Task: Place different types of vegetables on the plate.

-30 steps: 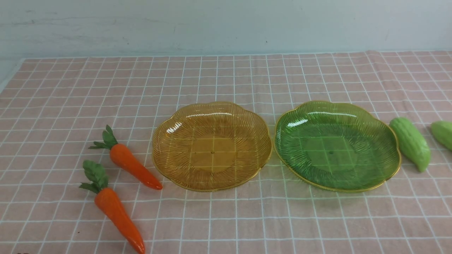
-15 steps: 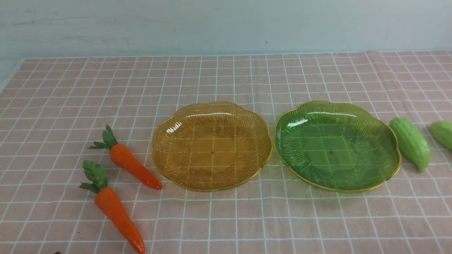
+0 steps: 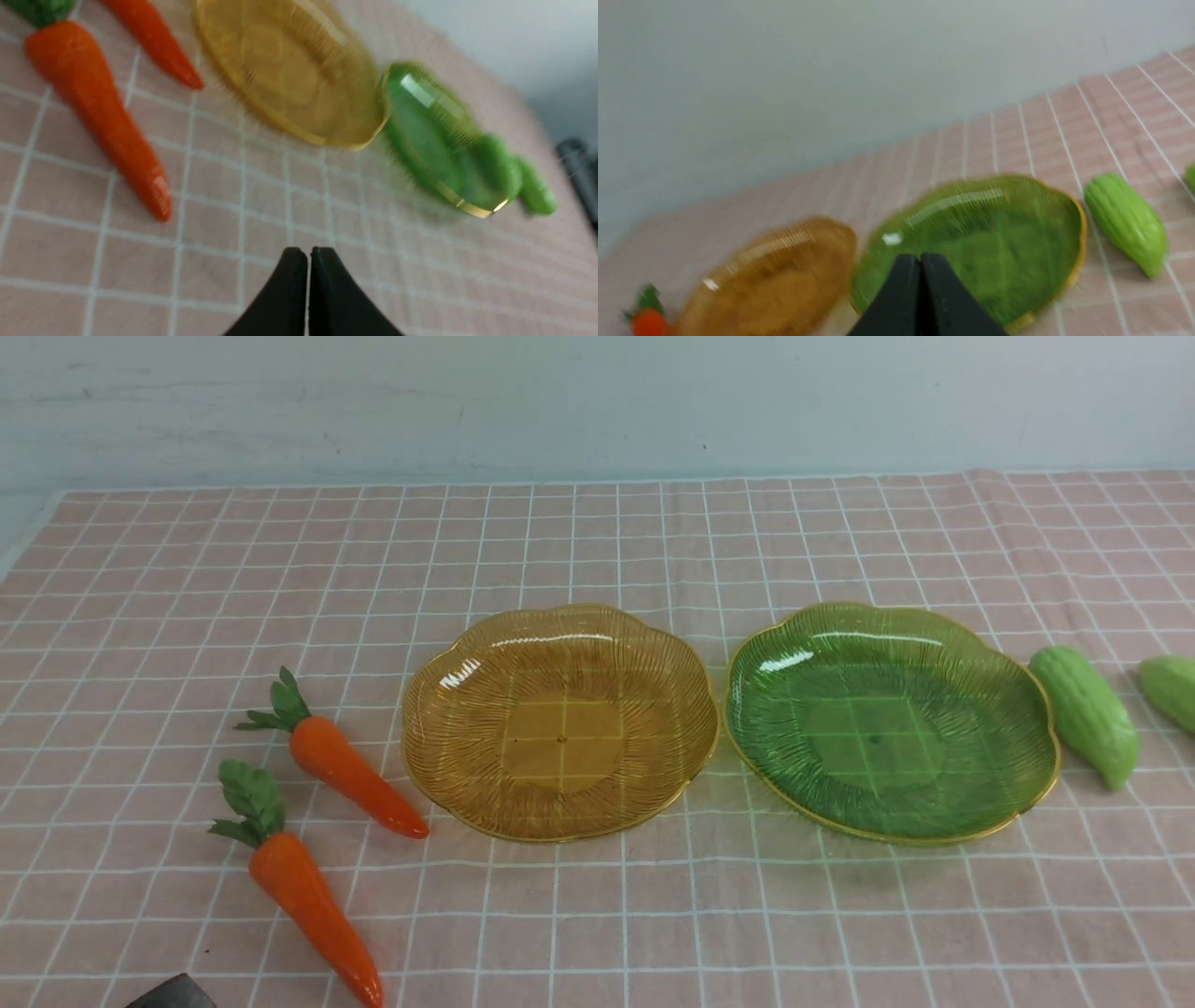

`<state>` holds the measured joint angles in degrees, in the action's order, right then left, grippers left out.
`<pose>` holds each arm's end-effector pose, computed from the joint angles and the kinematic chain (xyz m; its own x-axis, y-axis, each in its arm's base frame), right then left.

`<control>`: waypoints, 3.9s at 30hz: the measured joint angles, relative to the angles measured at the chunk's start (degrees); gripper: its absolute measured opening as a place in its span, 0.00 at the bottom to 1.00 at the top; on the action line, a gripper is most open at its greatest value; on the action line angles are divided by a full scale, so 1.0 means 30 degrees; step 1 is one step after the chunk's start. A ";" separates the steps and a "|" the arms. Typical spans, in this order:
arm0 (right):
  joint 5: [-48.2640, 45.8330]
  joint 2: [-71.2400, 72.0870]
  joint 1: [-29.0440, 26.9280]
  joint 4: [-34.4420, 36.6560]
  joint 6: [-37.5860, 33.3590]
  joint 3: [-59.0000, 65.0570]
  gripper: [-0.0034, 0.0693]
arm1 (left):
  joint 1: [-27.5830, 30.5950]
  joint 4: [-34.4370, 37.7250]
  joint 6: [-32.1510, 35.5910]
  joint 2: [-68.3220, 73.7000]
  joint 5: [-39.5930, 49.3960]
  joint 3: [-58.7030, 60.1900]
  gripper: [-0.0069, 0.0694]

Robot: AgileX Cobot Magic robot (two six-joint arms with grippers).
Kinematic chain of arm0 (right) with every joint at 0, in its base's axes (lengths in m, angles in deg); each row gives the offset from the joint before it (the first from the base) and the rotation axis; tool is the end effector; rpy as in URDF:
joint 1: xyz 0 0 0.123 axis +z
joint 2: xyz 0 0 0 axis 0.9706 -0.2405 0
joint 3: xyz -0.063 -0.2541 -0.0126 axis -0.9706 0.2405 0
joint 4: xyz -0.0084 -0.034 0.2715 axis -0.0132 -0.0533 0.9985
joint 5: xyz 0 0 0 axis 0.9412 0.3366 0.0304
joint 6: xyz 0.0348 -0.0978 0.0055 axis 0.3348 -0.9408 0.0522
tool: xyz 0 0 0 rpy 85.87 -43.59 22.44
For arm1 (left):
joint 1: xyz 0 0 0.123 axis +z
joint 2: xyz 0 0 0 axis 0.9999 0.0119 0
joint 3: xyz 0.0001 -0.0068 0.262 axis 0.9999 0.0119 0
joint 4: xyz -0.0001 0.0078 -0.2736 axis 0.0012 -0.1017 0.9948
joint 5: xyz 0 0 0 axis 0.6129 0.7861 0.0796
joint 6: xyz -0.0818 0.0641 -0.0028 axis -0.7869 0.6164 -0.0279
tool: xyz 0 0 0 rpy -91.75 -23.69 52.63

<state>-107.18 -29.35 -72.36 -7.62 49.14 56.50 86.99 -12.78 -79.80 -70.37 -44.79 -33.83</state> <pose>0.1321 0.0263 0.2711 -0.3068 0.4018 -0.8628 -0.1082 0.8859 0.4511 0.1072 -0.0462 0.2369 -0.5797 -0.5718 -0.5804 0.0329 0.6953 -0.7179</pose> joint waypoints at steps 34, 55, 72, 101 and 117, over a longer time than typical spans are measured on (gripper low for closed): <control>-1.4072 -3.4642 -0.2156 -1.0515 0.0036 -2.3771 0.72 | 0.0000 -0.5026 0.2028 0.8433 0.3456 -0.2844 0.16; -1.5842 -3.3210 -0.0245 -0.3280 -0.1273 -2.7332 0.55 | 0.0000 -0.5026 0.2008 0.8433 0.3206 -0.2844 0.17; -1.5883 -3.4960 0.1342 -1.2844 -0.0353 -2.7815 0.90 | 0.0000 -0.5134 0.1631 0.8433 0.3061 -0.2844 0.25; -1.5810 -3.5302 -0.4270 -1.0008 0.0235 -2.7945 0.57 | 0.0000 -0.5943 0.1306 0.8433 0.3487 -0.2844 0.25; -1.6037 -3.0615 -0.0574 -0.4872 0.0310 -2.4902 0.56 | 0.0000 -0.6113 0.1315 0.8433 0.3427 -0.2844 0.26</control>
<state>-155.29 -121.20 -74.08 -22.24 50.07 -18.20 86.99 -31.12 -75.85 -45.07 -34.51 -42.37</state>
